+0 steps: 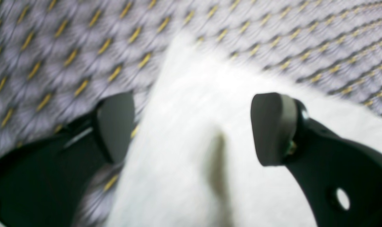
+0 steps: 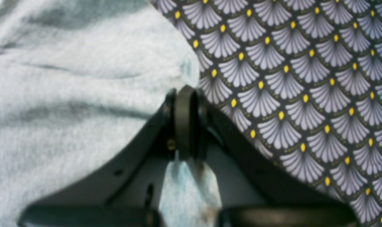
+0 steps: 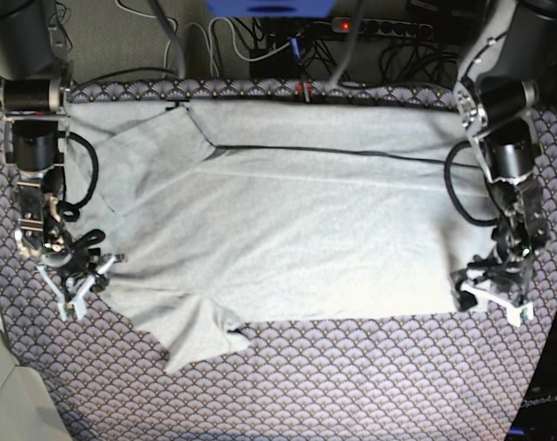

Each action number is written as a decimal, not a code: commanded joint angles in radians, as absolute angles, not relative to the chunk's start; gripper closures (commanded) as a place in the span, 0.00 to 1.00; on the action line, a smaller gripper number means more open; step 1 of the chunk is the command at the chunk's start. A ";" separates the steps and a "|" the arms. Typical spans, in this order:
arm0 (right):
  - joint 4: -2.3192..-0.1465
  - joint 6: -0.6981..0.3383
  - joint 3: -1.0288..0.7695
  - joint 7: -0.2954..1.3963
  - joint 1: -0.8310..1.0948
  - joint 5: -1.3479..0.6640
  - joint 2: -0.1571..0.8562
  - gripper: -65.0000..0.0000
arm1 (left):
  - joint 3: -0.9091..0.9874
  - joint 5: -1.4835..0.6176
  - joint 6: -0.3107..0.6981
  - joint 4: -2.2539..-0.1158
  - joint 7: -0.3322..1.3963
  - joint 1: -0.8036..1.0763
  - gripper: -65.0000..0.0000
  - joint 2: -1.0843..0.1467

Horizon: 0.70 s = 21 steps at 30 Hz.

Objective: Fold the T-shirt properly
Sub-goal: 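Grasp the shirt's hem corners with both grippers, then lift the hem and fold it over toward the collar with both grippers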

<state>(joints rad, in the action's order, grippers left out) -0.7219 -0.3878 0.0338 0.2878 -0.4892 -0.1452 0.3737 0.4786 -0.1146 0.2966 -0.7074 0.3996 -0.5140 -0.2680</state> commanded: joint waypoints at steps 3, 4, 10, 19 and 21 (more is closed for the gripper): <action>-0.739 -0.383 0.030 0.265 -0.506 -0.153 0.392 1.00 | 0.458 -0.090 0.298 -0.679 0.351 -0.565 0.13 -0.286; -0.739 -0.383 0.030 0.265 -0.504 -0.153 0.394 1.00 | 0.458 -0.090 0.295 -0.661 0.343 -0.579 0.13 -0.286; -0.739 -0.383 0.030 0.265 -0.503 -0.153 0.394 1.00 | 0.455 -0.065 0.197 -0.493 0.222 -0.621 0.13 -0.317; -0.739 -0.383 0.030 0.265 -0.501 -0.153 0.395 1.00 | 0.453 0.010 0.193 -0.420 0.136 -0.639 0.13 -0.312; -0.739 -0.383 0.030 0.265 -0.501 -0.153 0.395 1.00 | 0.453 0.010 0.193 -0.418 0.134 -0.639 0.13 -0.311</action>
<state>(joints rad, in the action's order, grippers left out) -0.7219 -0.3874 0.0338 0.2878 -0.4702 -0.1452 0.3798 0.4541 0.0113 0.1909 -0.4065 0.1558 -0.6071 -0.2985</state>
